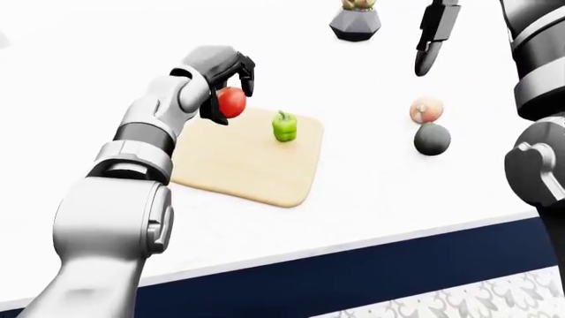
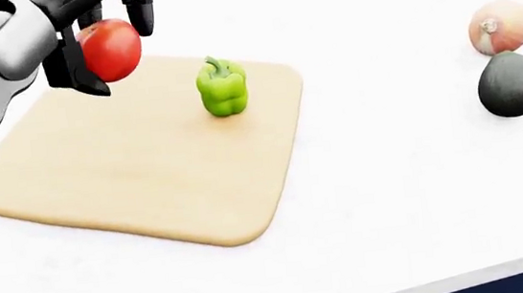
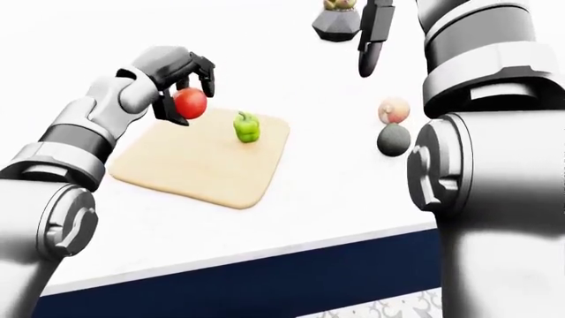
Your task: Place the avocado, onion, tomato and bell pepper on the cutting board.
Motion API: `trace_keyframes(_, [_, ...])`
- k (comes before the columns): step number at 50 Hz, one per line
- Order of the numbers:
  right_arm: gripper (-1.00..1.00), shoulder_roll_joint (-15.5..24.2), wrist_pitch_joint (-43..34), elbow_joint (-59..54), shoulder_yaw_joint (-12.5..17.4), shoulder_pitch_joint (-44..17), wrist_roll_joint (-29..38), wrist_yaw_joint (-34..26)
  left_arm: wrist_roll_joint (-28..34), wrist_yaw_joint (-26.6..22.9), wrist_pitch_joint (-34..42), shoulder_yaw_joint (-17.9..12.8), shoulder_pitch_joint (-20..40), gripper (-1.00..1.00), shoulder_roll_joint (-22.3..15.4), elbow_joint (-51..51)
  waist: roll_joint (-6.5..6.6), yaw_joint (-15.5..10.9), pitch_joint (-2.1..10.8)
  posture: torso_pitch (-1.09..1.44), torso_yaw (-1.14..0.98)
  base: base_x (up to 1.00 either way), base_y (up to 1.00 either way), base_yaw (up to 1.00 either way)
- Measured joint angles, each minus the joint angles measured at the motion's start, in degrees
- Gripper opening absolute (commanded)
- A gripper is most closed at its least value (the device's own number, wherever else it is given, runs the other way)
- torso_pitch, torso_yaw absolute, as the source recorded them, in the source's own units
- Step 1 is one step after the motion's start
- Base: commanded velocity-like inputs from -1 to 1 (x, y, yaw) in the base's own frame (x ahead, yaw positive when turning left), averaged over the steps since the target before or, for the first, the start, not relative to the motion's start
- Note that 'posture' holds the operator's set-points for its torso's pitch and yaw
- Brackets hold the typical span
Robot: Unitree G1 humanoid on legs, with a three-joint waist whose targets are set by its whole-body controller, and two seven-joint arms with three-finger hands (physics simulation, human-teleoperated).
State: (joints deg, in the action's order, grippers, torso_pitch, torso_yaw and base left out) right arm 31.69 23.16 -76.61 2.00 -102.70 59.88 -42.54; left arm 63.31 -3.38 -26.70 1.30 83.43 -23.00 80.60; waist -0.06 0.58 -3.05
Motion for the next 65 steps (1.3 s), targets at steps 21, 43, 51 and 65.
trace_keyframes(21, [1.0, 0.3, 0.5, -0.1, -0.1, 0.7, 0.1, -0.5, 7.8, 0.6, 0.3, -1.1, -0.3, -0.75, 0.5, 0.3, 0.09, 0.0, 0.07, 0.0, 0.0, 0.0, 0.0, 0.0])
trace_keyframes(43, [1.0, 0.5, 0.9, 0.0, -0.2, 1.1, 0.4, -0.7, 12.2, 0.0, 1.9, -1.8, -1.8, -0.44, 0.6, 0.5, 0.15, 0.1, 0.1, 0.0, 0.0, 0.0, 0.0, 0.0])
trace_keyframes(51, [1.0, 0.4, 0.8, 0.1, -0.2, 0.9, 0.4, -0.8, 12.8, -1.1, 2.3, -2.2, -2.3, -0.23, 0.5, 0.5, 0.14, 0.1, 0.13, 0.0, 0.0, 0.0, 0.0, 0.0])
trace_keyframes(65, [1.0, 0.6, 0.8, 0.1, -0.2, 0.7, 0.4, -1.1, 13.3, -2.9, 2.5, -2.4, -2.3, 0.14, 0.3, 0.5, 0.13, 0.1, 0.11, 0.0, 0.0, 0.0, 0.0, 0.0])
